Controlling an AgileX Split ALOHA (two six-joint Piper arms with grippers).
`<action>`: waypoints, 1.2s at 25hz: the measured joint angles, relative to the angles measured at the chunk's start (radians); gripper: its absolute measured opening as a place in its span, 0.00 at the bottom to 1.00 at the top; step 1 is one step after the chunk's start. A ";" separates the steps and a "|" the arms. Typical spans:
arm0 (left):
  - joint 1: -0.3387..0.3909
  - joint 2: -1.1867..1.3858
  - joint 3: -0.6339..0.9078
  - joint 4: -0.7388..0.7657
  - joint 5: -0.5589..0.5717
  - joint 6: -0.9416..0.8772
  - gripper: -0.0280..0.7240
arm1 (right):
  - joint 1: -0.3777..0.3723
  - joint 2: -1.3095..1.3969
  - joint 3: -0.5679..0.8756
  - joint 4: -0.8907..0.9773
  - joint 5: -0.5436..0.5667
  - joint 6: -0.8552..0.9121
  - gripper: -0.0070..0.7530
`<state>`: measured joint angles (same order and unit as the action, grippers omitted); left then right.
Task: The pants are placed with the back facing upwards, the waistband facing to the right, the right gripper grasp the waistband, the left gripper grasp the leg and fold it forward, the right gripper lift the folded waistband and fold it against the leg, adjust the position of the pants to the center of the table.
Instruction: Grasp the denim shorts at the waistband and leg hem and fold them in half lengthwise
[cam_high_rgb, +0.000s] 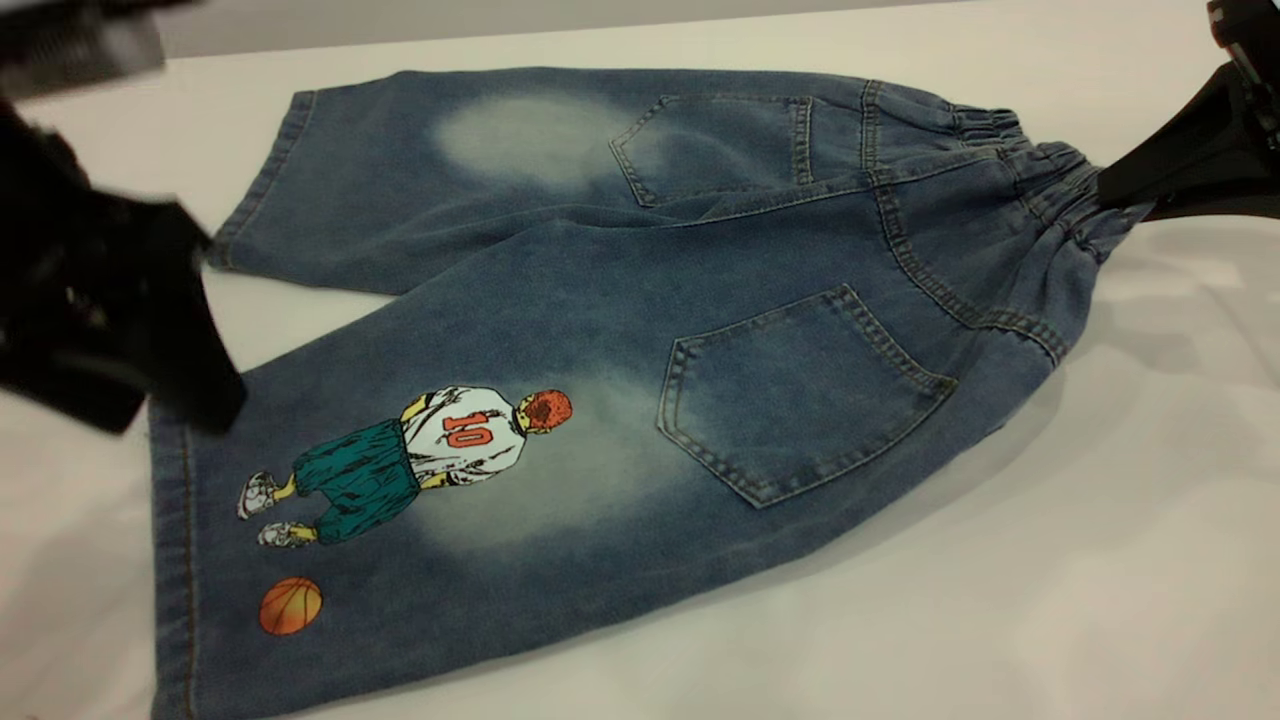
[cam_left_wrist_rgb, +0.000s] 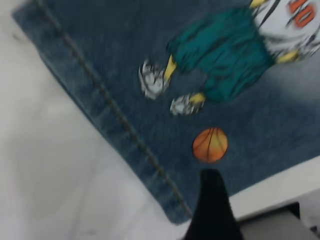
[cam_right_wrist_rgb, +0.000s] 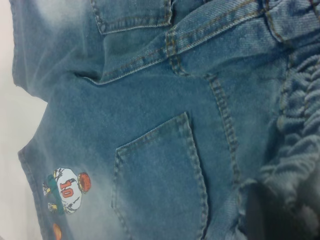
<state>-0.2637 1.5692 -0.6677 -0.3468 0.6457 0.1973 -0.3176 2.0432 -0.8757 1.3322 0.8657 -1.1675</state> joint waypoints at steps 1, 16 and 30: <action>0.000 0.005 0.013 0.000 0.001 0.000 0.65 | 0.000 0.000 0.000 -0.001 0.000 0.000 0.04; -0.001 0.124 0.127 -0.004 -0.052 -0.008 0.65 | 0.000 0.000 0.000 -0.001 0.000 0.000 0.04; -0.001 0.271 0.125 -0.057 -0.167 0.012 0.65 | 0.000 0.000 0.000 -0.001 -0.004 -0.009 0.04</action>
<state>-0.2645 1.8400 -0.5423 -0.4040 0.4788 0.2089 -0.3176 2.0432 -0.8757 1.3313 0.8619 -1.1767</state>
